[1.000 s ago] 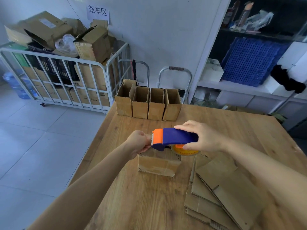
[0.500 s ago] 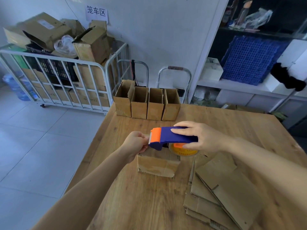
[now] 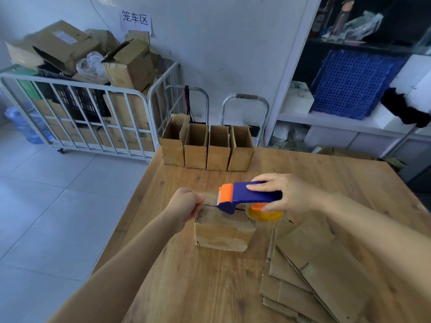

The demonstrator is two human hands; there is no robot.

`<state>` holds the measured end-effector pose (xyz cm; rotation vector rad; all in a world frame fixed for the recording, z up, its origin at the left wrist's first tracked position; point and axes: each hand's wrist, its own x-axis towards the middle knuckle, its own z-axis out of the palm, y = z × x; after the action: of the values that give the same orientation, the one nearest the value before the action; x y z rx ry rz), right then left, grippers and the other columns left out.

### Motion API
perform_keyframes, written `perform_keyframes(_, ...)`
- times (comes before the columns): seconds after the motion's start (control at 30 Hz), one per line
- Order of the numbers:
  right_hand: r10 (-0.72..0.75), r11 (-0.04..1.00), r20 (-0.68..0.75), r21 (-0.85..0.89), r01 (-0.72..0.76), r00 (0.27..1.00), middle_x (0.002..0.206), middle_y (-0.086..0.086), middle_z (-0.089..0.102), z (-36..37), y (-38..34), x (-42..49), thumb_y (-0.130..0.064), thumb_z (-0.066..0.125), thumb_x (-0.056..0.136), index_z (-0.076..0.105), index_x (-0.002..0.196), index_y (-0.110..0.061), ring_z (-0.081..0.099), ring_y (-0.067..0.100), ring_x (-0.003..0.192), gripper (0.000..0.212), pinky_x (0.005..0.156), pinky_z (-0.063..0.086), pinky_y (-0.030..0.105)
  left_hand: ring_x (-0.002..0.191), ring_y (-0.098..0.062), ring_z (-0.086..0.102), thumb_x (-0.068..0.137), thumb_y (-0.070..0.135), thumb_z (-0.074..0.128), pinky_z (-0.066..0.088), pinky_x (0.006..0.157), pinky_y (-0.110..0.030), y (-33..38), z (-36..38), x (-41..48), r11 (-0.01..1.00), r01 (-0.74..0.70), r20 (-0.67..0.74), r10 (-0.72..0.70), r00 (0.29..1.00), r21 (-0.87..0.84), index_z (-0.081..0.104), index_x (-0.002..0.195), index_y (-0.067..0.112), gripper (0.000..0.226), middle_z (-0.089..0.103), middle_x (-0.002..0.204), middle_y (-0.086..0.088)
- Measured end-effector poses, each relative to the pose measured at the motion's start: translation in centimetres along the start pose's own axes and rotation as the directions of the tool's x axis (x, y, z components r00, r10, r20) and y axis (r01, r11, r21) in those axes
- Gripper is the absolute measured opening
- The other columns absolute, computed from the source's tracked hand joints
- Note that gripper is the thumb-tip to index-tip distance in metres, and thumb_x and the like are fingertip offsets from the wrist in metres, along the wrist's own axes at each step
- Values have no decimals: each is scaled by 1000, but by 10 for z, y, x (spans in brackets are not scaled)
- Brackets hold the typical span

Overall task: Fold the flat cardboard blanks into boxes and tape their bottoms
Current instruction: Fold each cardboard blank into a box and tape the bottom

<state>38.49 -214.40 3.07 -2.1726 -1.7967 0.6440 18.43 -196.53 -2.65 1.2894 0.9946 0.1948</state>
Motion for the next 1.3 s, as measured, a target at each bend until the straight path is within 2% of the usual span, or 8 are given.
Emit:
perform_keyframes(0.17,-8,996,59,-93,14,998,145,-13,38,-4,-10,14,-32,72,83,44,140,-35,38,4,124,64,100,34,19,84,-14,57,89,21,64,42,63,-26,2,0,6,934,-126,-91,165,982,334,60,93,9,13,62,91,-4)
perform_keyframes(0.33,-12,992,71,-122,21,997,147,-11,36,-5,-20,24,-35,72,82,42,141,-35,36,7,127,66,101,32,20,88,-19,60,93,20,59,55,75,-33,-2,-10,10,976,-71,-69,87,994,205,58,96,6,14,63,97,-10)
perform_keyframes(0.5,-37,980,103,-190,57,994,145,-10,38,-9,-33,39,-34,70,84,41,142,-33,37,9,126,65,97,33,19,78,-16,55,97,14,52,55,63,-30,-3,-17,14,997,-38,-41,41,998,69,54,103,2,14,54,88,-9)
perform_keyframes(0.7,-48,977,146,-199,76,988,144,-11,40,-9,-35,44,-32,70,84,43,141,-34,39,9,125,63,97,36,20,79,-18,56,97,16,53,57,77,-36,-15,-22,19,991,-15,-72,25,997,133,53,95,5,12,56,86,-9)
perform_keyframes(0.87,-51,979,134,-189,76,990,147,-12,36,-1,-33,45,-36,71,83,41,142,-34,36,8,127,66,101,35,21,74,-17,57,99,16,49,59,73,-36,-22,-19,22,995,-25,-124,37,992,94,52,99,3,13,57,86,-10)
perform_keyframes(1.03,-32,982,123,-181,54,992,150,-11,32,-2,-30,48,-40,71,82,39,143,-35,33,7,130,69,102,31,20,68,-18,58,99,19,47,59,71,-38,-19,-22,32,965,-96,-208,149,967,244,52,91,7,15,59,80,-9)
perform_keyframes(1.2,-34,978,160,-197,66,987,148,-14,32,-1,-38,50,-37,71,83,38,144,-35,33,5,128,69,100,33,20,70,-15,55,99,22,48,51,60,-29,-34,-18,37,973,15,-196,32,980,232,54,93,7,18,57,82,-6)
perform_keyframes(1.3,-26,975,168,-212,61,986,149,-12,31,1,-39,52,-37,70,83,38,144,-34,33,7,129,69,99,32,20,71,-15,52,100,24,46,48,69,-31,-46,-8,40,993,24,-132,-9,991,114,51,80,10,25,55,77,-4)
